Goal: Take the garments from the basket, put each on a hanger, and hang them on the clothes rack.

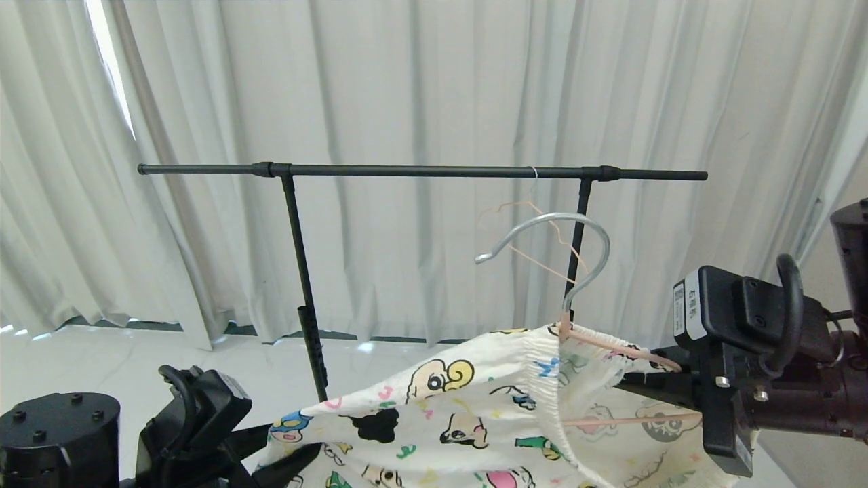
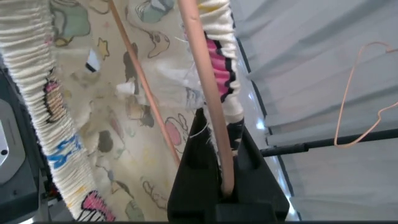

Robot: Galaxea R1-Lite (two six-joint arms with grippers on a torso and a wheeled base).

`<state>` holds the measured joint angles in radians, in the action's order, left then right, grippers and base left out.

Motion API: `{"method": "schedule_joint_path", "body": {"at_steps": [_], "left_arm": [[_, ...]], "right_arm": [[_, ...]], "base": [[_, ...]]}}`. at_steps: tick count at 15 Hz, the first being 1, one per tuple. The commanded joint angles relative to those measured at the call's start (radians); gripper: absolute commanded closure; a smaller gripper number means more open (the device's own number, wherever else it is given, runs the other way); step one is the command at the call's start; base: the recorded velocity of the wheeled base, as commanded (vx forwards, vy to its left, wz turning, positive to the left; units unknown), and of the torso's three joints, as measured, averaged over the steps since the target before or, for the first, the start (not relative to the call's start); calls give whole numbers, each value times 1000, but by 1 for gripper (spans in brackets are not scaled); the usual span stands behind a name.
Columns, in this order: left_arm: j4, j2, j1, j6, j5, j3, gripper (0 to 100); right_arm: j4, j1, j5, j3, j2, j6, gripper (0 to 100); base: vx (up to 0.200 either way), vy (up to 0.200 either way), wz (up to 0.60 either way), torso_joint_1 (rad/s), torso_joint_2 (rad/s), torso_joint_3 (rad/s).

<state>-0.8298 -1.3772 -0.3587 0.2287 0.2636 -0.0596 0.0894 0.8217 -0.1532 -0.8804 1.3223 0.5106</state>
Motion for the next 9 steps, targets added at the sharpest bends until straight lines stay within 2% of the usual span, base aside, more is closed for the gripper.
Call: {"method": "schedule_joint_path", "body": {"at_steps": [1, 4, 6, 9], "left_arm": [[0, -14, 49, 0, -1, 4, 100], [0, -45, 176, 0, -1, 21, 100], [0, -60, 231, 3, -1, 27, 100], [-2, -39, 227, 24, -1, 38, 100]], "right_arm": [[0, -7, 3, 1, 0, 0, 100], [-2, -36, 3, 3, -2, -1, 100], [-17, -53, 4, 3, -2, -1, 100], [-28, -55, 4, 1, 5, -1, 100]], "base": [[0, 0, 0, 0, 0, 0], [0, 0, 0, 0, 0, 0], [0, 0, 0, 0, 0, 0], [0, 0, 0, 0, 0, 0]]}}
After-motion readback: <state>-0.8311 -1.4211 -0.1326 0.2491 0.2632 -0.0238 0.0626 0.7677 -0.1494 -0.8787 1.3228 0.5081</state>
